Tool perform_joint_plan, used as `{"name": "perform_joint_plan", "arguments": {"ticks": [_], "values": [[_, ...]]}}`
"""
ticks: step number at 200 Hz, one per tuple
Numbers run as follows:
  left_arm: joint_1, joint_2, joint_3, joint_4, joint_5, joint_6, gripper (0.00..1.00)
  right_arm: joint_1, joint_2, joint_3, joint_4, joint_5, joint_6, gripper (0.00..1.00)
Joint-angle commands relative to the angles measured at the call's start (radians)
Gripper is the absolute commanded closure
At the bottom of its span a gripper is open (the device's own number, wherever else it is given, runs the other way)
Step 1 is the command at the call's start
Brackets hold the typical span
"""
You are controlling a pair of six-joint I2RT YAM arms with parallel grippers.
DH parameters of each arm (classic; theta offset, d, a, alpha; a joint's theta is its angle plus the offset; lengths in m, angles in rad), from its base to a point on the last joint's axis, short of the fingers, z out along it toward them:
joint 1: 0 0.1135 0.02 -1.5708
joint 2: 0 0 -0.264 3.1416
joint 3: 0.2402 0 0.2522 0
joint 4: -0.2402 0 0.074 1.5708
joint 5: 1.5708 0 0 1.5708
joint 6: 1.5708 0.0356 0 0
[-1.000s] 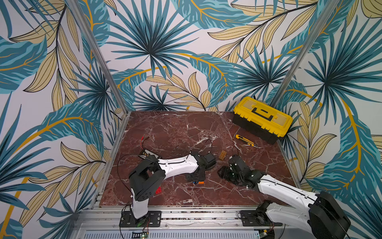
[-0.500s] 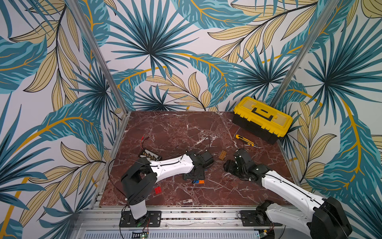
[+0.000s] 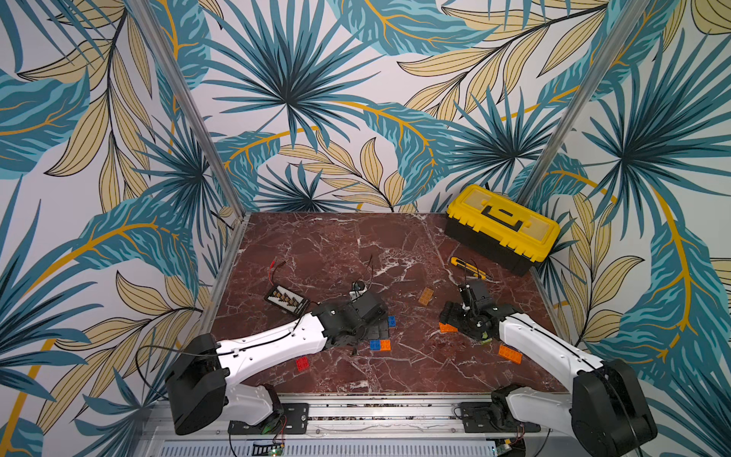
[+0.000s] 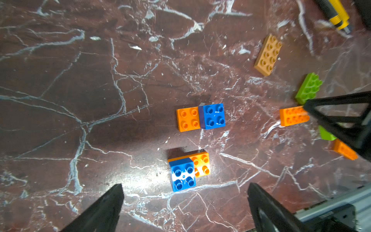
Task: Assemble the number 5 with lego
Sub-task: Pick up the lego brick from the center of the board.
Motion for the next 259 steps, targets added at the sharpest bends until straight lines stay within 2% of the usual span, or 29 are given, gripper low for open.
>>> {"name": "perform_joint_plan", "arguments": {"ticks": [1, 57, 102, 127, 144, 160, 176, 211, 259], "values": [[0.004, -0.073, -0.066, 0.094, -0.105, 0.013, 0.0, -0.006, 0.045, 0.03, -0.025, -0.029, -0.073, 0.11], [0.006, -0.187, -0.198, 0.206, -0.231, -0.042, 0.0, -0.007, 0.124, 0.07, -0.025, -0.081, -0.136, 0.1], [0.006, -0.279, -0.403, 0.493, -0.31, -0.064, 0.0, 0.002, 0.187, 0.078, -0.036, -0.173, -0.134, 0.14], [0.007, -0.327, -0.48, 0.598, -0.339, -0.077, 0.0, 0.053, 0.176, 0.082, -0.06, -0.153, -0.152, 0.17], [0.006, -0.343, -0.494, 0.611, -0.332, -0.071, 0.0, 0.088, 0.168, 0.106, -0.126, -0.017, -0.139, 0.16], [0.012, -0.348, -0.491, 0.594, -0.324, -0.079, 0.0, 0.106, 0.184, 0.152, -0.217, 0.109, -0.118, 0.1], [0.014, -0.361, -0.496, 0.558, -0.323, -0.124, 0.0, 0.129, 0.2, 0.187, -0.258, 0.173, -0.106, 0.06], [0.056, -0.395, -0.575, 0.729, -0.196, -0.083, 0.0, 0.143, 0.212, 0.196, -0.211, 0.126, -0.026, 0.01], [0.065, -0.329, -0.447, 0.581, -0.126, 0.006, 0.0, 0.174, 0.223, 0.164, -0.108, 0.087, 0.15, 0.02]]}}
